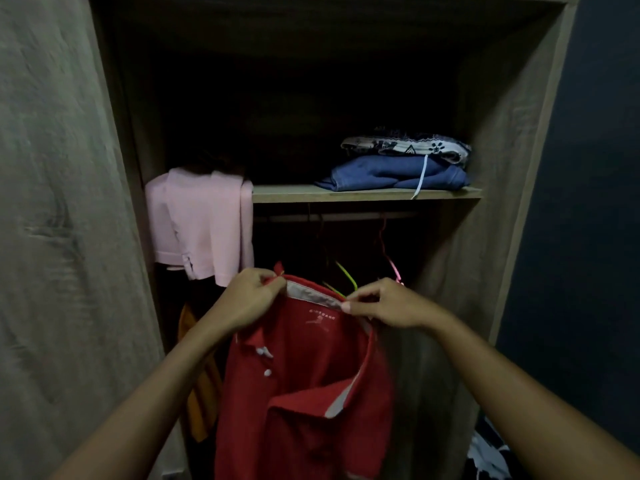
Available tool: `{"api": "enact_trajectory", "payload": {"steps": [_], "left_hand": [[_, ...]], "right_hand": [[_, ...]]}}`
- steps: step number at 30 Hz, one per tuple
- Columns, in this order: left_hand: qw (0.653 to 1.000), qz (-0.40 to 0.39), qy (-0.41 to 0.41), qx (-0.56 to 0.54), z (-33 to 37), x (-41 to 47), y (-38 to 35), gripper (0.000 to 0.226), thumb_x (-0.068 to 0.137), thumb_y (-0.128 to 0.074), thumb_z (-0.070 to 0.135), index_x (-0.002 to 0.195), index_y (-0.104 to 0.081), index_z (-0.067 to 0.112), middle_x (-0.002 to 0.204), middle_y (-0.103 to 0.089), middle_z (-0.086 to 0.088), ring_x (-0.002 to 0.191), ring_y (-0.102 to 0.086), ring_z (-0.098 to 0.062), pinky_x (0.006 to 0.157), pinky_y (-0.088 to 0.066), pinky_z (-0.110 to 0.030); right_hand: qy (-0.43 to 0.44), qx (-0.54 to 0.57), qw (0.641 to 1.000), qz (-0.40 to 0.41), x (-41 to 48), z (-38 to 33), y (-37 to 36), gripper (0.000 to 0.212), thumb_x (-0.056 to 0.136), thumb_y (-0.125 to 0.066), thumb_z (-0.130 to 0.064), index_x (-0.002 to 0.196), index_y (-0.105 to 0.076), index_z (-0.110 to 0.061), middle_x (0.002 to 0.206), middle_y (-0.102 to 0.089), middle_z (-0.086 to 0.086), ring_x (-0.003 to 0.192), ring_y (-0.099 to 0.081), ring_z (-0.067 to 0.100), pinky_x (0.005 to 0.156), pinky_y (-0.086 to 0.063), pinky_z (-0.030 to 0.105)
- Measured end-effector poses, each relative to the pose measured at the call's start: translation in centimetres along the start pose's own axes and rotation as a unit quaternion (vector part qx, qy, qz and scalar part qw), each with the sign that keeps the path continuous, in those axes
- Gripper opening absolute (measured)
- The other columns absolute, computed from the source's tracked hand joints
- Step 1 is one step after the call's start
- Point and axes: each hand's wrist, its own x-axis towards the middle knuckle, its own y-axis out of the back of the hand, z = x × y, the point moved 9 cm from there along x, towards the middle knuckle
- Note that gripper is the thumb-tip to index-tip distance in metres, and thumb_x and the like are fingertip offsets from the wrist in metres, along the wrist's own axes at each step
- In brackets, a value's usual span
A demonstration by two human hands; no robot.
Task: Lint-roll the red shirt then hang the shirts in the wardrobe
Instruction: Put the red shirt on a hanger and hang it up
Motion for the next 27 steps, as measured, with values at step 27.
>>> {"api": "enact_trajectory", "payload": {"steps": [27], "left_hand": [[0.984,0.172,0.030,0.040,-1.4,3.9,0.0,0.018,0.093,-0.057,0.023,0.080,-0.062,0.010,0.075,-0.067,-0.005,0.072,-0.061,-0.021,0.064,-0.036,-0.031]], "right_hand": [[-0.144,-0.116,0.948,0.258,12.9,5.9,4.1,0.030,0.093,-0.058,-0.026,0.107,-0.066,0.000,0.114,-0.067,0.024,0.107,-0.064,0.043,0.086,-0.053,0.042]]}}
